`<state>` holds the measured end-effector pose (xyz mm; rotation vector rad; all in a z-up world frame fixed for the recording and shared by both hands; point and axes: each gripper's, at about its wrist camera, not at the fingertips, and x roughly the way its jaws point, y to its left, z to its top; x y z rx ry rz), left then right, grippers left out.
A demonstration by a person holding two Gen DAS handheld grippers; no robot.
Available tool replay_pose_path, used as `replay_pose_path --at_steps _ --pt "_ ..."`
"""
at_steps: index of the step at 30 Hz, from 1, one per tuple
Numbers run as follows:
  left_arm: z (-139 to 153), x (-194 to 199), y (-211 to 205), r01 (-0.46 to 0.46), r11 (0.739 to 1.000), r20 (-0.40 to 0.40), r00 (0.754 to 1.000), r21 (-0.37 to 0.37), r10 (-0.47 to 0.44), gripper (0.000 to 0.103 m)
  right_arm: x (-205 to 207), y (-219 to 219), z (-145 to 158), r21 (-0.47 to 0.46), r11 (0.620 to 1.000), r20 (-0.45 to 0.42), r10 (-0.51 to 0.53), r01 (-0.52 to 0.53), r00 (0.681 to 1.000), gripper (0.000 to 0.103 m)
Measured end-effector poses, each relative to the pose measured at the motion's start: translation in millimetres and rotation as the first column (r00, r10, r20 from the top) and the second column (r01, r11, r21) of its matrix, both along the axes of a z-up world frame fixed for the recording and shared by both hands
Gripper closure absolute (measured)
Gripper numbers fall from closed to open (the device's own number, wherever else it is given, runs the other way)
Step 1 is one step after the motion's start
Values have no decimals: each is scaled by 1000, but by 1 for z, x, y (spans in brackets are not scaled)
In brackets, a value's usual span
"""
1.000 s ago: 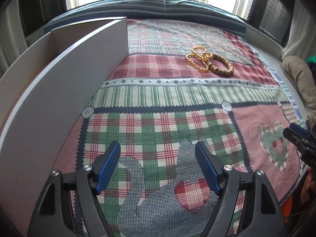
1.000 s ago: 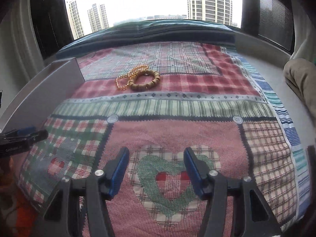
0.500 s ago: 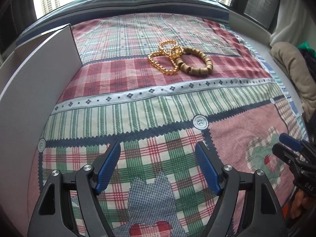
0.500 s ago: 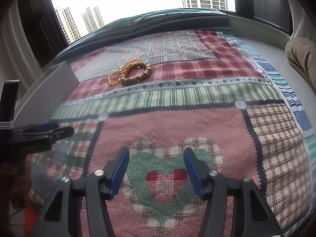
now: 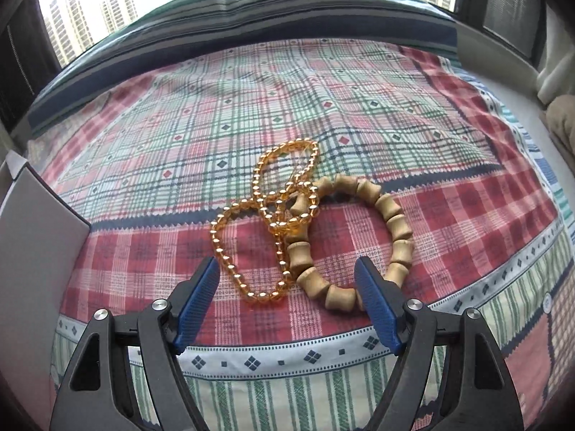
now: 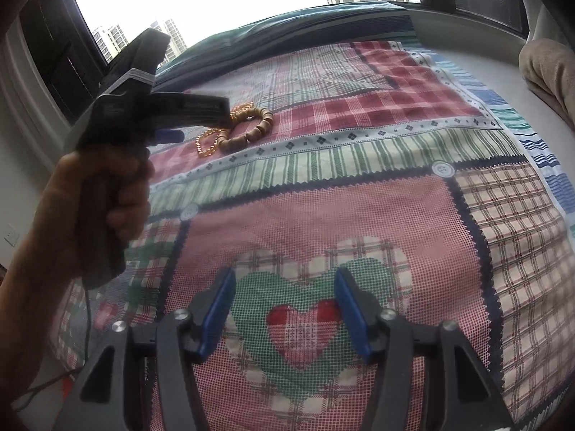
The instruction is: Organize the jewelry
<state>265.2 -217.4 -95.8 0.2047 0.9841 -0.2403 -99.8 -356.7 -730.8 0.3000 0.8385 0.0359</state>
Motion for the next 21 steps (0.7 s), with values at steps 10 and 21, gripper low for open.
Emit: replay_pose_path --at_steps 10,21 --pt "-4 -78 95 18 1000 -86 996 -25 -20 11 -12 -1 -3 1 1000 -9 4 -4 1000 45" --pt "5 -131 231 -208 974 -112 974 -88 197 11 87 35 37 -55 975 9 214 -213 977 45"
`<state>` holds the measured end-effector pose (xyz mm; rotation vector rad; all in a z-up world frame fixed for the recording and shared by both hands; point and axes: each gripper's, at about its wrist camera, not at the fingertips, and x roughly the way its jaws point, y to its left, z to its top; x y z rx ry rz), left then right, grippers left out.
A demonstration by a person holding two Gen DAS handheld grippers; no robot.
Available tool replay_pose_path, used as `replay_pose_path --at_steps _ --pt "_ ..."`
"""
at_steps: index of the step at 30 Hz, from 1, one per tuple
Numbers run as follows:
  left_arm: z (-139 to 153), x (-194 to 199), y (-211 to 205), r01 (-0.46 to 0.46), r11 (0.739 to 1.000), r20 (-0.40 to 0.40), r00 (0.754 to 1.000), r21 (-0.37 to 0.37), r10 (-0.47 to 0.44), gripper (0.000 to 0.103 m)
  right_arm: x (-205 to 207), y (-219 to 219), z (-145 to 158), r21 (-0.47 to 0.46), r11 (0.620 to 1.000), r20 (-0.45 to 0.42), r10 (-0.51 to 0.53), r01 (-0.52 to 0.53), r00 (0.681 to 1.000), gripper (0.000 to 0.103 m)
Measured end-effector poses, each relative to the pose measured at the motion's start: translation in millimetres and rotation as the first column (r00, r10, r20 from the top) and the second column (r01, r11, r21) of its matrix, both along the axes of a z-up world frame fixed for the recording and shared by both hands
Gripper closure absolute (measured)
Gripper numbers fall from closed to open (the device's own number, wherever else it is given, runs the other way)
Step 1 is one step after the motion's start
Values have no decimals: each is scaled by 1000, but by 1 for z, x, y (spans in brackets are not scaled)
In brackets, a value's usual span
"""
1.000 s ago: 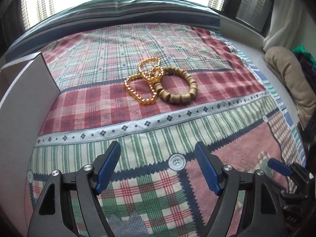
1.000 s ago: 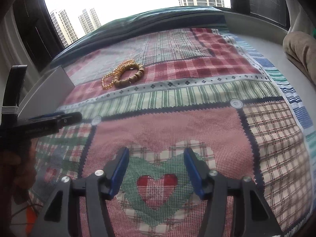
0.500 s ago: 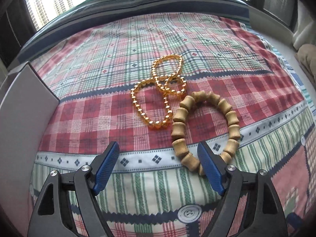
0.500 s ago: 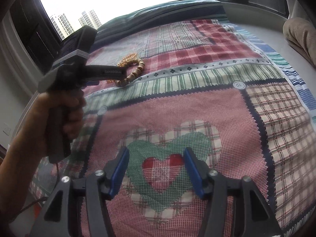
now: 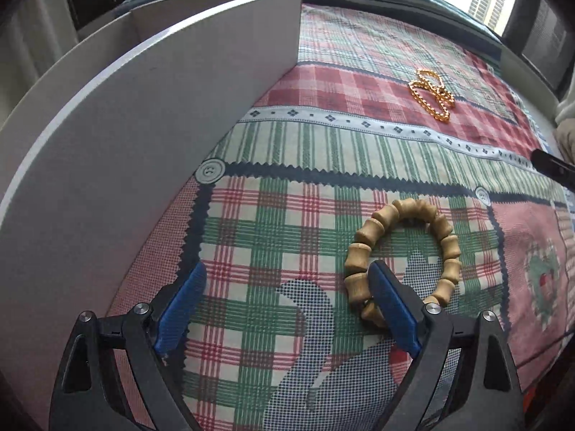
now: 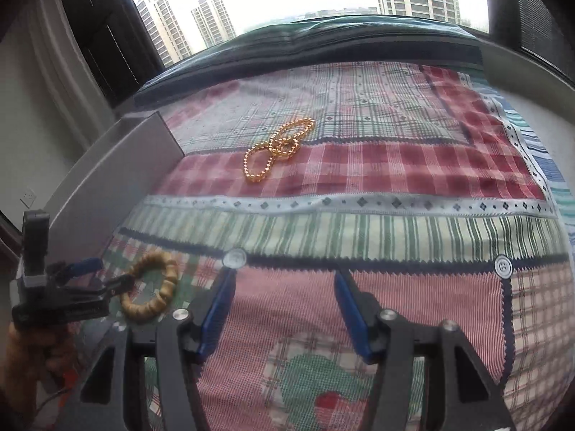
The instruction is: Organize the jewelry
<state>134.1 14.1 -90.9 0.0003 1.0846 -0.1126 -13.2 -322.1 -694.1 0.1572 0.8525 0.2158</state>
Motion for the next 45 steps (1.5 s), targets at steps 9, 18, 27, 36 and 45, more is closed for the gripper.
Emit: replay_pose_path --at_steps 9,18,27,36,45 --pt "33 -24 44 -59 991 68 995 -120 67 11 184 46 -29 -43 999 -115 -7 2 993 44" --pt "32 -30 67 -83 989 82 992 -124 93 11 155 39 -17 -68 998 -87 -17 11 996 95" --pt "23 -33 41 -10 993 74 997 -117 18 11 8 11 -7 29 998 -119 62 -59 991 95" --pt "13 -51 26 128 989 73 990 -79 -122 11 -119 6 -29 -61 996 -87 -69 64 994 66" --pt "35 -61 -47 449 891 198 869 68 -453 11 -136 -10 -29 56 986 -36 -155 157 987 45"
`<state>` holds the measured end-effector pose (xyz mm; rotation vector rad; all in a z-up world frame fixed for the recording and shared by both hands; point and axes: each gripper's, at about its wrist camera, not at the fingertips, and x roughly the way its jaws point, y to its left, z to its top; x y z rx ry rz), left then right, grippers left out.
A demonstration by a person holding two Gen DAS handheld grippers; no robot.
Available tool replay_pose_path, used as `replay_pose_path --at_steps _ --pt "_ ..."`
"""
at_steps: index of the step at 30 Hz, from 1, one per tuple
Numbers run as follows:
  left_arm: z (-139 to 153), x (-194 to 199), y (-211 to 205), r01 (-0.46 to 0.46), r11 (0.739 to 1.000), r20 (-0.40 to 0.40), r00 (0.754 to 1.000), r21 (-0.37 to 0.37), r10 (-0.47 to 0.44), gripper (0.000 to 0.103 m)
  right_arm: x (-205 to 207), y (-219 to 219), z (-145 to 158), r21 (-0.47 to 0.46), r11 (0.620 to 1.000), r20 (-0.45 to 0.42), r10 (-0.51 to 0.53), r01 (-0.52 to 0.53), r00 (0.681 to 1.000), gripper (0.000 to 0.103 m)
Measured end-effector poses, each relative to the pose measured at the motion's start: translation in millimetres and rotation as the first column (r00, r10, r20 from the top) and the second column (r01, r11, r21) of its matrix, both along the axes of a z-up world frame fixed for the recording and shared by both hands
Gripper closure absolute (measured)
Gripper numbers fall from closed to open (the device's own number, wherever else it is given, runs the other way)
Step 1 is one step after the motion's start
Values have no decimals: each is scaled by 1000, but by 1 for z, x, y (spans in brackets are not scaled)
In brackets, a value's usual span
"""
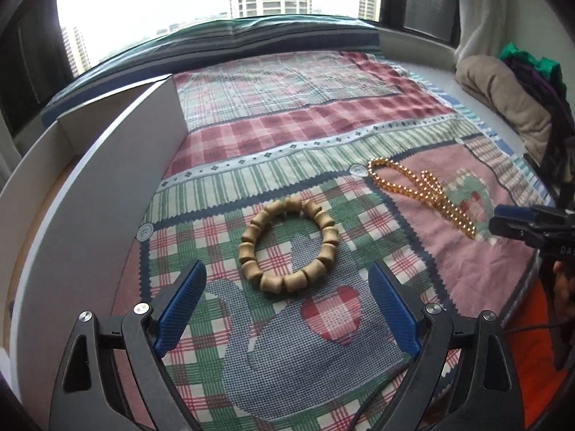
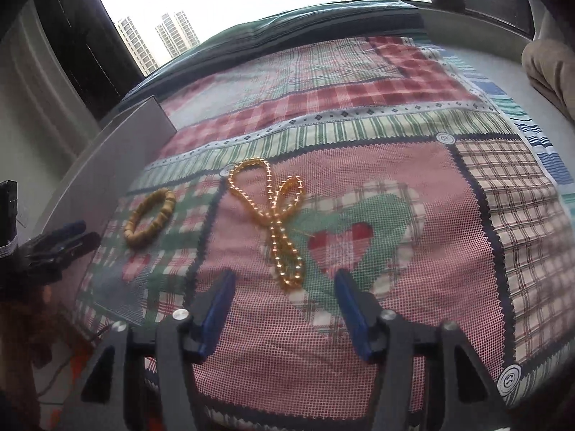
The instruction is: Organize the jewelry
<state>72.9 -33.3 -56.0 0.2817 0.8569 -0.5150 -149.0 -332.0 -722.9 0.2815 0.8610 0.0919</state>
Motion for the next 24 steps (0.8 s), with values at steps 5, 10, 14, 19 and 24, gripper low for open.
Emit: replay_pose_path --at_steps 5,10,14,19,24 --pt "-30 22 -29 92 990 -49 995 104 -87 23 4 5 14 -37 998 26 46 -45 999 45" --pt "-41 29 -30 95 991 -114 990 90 -84 35 38 12 7 -136 984 -16 118 -119 993 45" --pt "-39 25 -29 82 995 -142 987 54 -74 72 74 28 -10 -184 961 -63 200 -208 978 45" --pt "-27 28 -17 24 999 -208 978 -33 -30 91 81 41 -6 -239 942 -66 228 -237 971 92" --pt "17 33 19 -82 972 -248 968 -218 26 91 58 22 48 -110 974 37 206 -200 978 95"
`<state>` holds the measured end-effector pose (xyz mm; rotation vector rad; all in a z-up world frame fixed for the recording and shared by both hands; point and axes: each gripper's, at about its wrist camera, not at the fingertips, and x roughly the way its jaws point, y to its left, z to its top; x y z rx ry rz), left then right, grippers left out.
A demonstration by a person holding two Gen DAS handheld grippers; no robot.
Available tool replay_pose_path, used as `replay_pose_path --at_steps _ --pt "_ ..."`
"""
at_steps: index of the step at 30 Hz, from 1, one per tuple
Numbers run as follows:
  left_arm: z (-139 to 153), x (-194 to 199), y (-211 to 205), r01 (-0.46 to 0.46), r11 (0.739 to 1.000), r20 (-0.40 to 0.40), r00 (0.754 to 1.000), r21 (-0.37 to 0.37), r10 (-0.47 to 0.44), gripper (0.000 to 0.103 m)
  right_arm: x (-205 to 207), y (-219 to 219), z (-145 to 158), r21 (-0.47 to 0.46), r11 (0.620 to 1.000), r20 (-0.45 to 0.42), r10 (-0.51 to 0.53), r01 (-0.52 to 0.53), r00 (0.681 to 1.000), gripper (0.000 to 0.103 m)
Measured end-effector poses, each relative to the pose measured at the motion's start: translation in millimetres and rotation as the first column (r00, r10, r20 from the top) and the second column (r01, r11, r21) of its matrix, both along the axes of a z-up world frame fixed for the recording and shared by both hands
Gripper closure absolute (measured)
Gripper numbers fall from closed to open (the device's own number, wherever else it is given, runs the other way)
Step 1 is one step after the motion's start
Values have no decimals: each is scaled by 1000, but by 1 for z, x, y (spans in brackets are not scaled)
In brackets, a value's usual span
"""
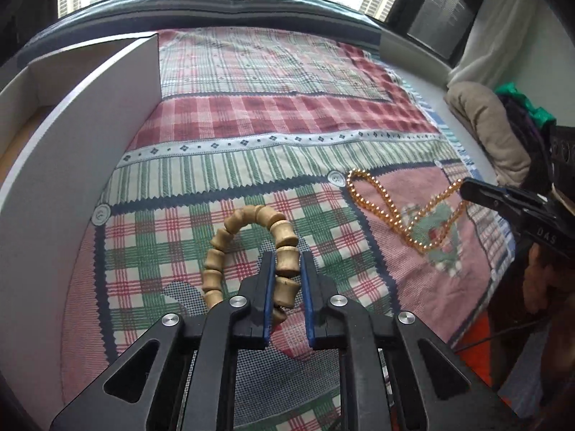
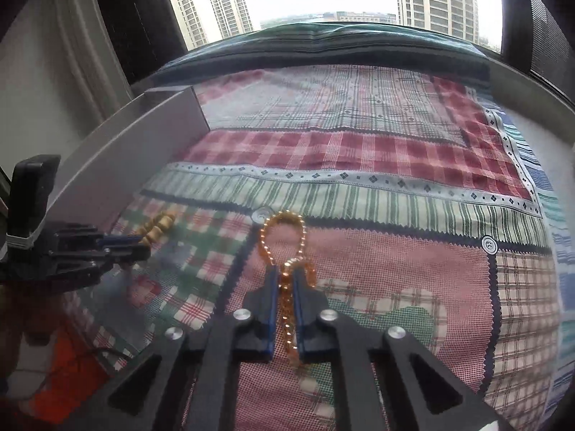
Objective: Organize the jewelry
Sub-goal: 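Carry wooden bracelet into the box with left gripper while right gripper carries gold chain in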
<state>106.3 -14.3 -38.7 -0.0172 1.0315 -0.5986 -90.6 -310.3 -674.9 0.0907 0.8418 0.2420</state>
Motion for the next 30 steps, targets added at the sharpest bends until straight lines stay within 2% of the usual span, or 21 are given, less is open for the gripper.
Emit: replay_pose_path --at_steps 6,11,14,18,21,26,30 --pt "61 -11 50 -119 983 6 993 -142 121 91 -16 -1 72 98 994 114 38 -50 993 95" --pt "106 -23 99 -206 957 22 976 -203 215 91 -17 22 125 113 985 225 101 -129 969 95" --pt "128 -33 137 -275 933 43 956 -230 292 91 -13 42 155 109 976 286 150 -188 946 95" --pt "148 -46 188 -376 894 65 914 -243 402 91 -2 74 188 92 959 355 220 -268 909 95" --pt "152 -47 222 -463 863 96 868 -202 488 91 9 103 205 79 941 381 277 -330 882 95" --pt "136 -33 274 -592 793 93 790 -141 606 91 35 168 218 57 902 387 375 -427 842 95" --pt "109 -19 306 -673 736 73 732 -81 677 91 57 220 226 56 869 388 435 -492 812 95"
